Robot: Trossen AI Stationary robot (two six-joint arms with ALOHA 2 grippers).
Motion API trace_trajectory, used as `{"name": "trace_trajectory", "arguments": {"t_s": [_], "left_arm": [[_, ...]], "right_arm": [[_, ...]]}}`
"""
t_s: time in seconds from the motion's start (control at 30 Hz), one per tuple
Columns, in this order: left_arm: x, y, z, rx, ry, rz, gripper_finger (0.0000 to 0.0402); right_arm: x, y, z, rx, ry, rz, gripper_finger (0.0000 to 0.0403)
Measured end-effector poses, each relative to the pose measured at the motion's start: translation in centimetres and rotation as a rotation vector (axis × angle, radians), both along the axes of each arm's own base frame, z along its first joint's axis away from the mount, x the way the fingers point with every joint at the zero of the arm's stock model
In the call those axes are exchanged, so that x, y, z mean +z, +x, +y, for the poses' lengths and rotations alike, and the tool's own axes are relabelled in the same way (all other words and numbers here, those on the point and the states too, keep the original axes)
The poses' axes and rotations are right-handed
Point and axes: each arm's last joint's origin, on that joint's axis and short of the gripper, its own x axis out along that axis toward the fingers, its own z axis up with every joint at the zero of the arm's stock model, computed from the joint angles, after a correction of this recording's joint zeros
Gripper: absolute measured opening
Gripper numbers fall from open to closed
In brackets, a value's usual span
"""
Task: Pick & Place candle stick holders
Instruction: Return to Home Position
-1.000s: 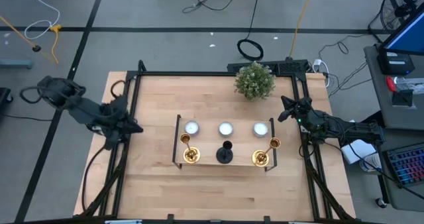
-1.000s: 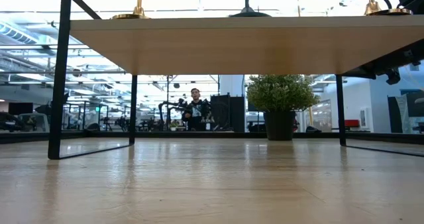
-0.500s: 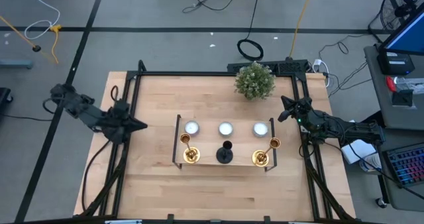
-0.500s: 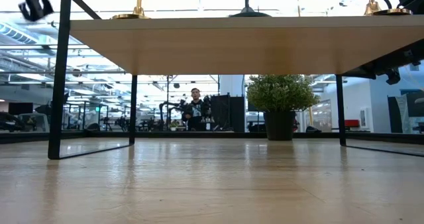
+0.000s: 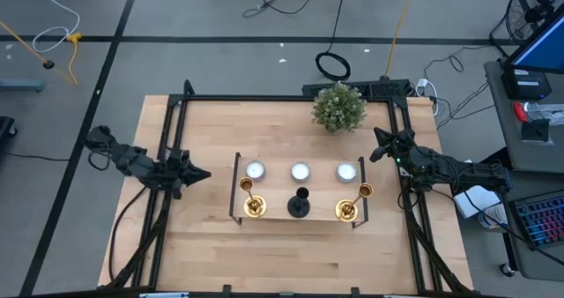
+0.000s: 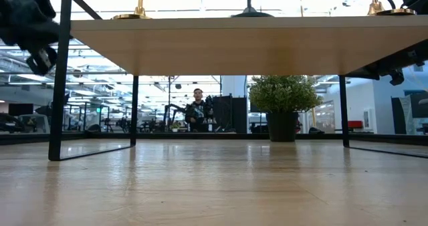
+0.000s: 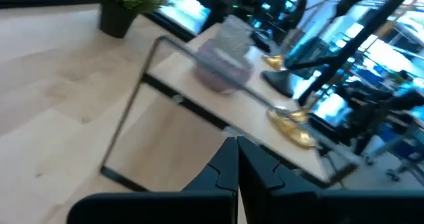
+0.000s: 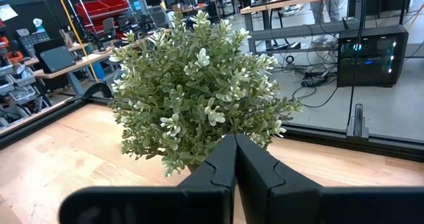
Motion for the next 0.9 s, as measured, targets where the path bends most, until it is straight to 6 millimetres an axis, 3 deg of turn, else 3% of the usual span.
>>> {"name": "trace_trajectory", "arguments": {"t_s": [0.37, 0.9], "left_arm": [[-2.1, 1.4, 0.4, 0.028, 0.198, -0.042, 0.0], [-2.4, 1.9, 2.3, -0.037, 0.174, -0.013, 0.0001]], "right_arm": [[0.0, 0.0, 0.0, 0.0, 0.0, 0.0, 0.0004], [0.0, 0.0, 0.0, 0.0, 0.0, 0.0, 0.0004]]}}
